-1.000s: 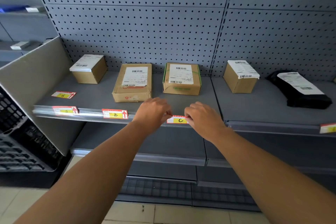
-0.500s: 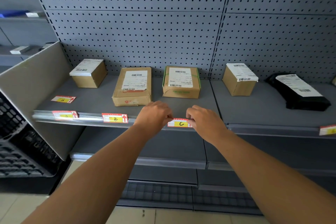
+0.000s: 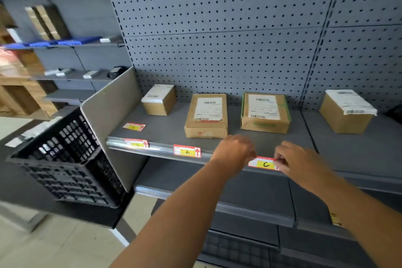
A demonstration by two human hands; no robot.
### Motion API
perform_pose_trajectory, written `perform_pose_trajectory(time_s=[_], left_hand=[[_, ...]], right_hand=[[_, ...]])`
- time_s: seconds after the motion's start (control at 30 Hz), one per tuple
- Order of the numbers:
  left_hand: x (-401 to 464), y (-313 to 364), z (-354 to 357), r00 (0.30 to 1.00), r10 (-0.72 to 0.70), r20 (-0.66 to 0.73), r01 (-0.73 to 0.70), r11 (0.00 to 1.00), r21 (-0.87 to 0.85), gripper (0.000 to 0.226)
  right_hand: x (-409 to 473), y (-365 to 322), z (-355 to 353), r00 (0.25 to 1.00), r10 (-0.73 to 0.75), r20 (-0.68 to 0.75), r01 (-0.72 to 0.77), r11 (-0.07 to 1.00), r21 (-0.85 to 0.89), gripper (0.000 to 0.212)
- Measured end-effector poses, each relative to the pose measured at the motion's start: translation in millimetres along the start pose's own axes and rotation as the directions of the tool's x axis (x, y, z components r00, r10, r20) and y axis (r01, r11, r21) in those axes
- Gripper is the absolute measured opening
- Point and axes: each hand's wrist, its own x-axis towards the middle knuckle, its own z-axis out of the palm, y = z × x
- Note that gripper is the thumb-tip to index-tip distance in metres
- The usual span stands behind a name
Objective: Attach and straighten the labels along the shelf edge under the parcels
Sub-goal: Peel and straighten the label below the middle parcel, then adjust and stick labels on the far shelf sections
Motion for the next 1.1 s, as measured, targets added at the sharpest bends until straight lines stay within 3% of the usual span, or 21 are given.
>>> perform_pose_trajectory(time_s=[0.1,0.2,0.3,0.43,0.5,0.57,0.67,0.8,0.9,1.1], left_hand=[[-6.8,-5.2,-12.3,0.988,-0.090,-0.125,0.083,0.995,-0.058,0.036],[-20.8,-36.2,-36.8,0.954,-0.177,-0.242,0.161,0.983,-0.086,0.025],[-46.7,-92.1,-67.4,0.897,-0.248,-0.366,0.253,0.967,-0.036,0.018],[-92.2,-175.8,-108.7,0.828,-0.385,-0.408,0.439,0.898,0.042,0.012],[-113.9,-216.1,-122.9,0.806,-0.484,-0.340,0.535,0.842,0.070,0.014],[-129.5,-250.5,-132.5,0.785,-0.597,-0.165,0.615,0.783,0.092,0.023],[-145.1,-291.0,-138.5,0.739,-0.670,0.068,0.664,0.742,0.090,0.033],[-160.7,-327.3,-130.5,0.759,-0.608,0.233,0.583,0.794,0.173,0.039],[-161.7,-351.9,-119.1,0.757,-0.594,0.274,0.554,0.805,0.214,0.038],[-148.6,-373.0,-100.4,0.775,-0.525,0.353,0.477,0.851,0.218,0.037]], right_hand=[[-1.6,3.6,1.1,0.996,0.016,-0.092,-0.011,0.998,0.055,0.030],[5.3,8.0,1.7,0.989,-0.010,-0.150,0.017,0.999,0.041,0.042],[20.6,-6.1,-7.3,0.969,-0.024,-0.245,0.031,0.999,0.023,0.036],[59.8,-62.8,-11.5,0.931,-0.094,-0.354,0.104,0.994,0.011,0.021],[90.9,-102.3,-7.2,0.923,-0.158,-0.351,0.174,0.985,0.015,0.020],[124.9,-150.5,-2.0,0.927,-0.217,-0.306,0.233,0.972,0.014,0.021],[169.6,-228.8,9.4,0.970,-0.198,-0.138,0.215,0.969,0.119,0.027],[219.1,-300.4,35.1,0.974,-0.213,0.071,0.192,0.954,0.232,0.039],[247.2,-326.2,52.5,0.965,-0.199,0.173,0.151,0.955,0.254,0.047],[281.8,-353.1,80.1,0.948,-0.199,0.247,0.141,0.962,0.234,0.051]])
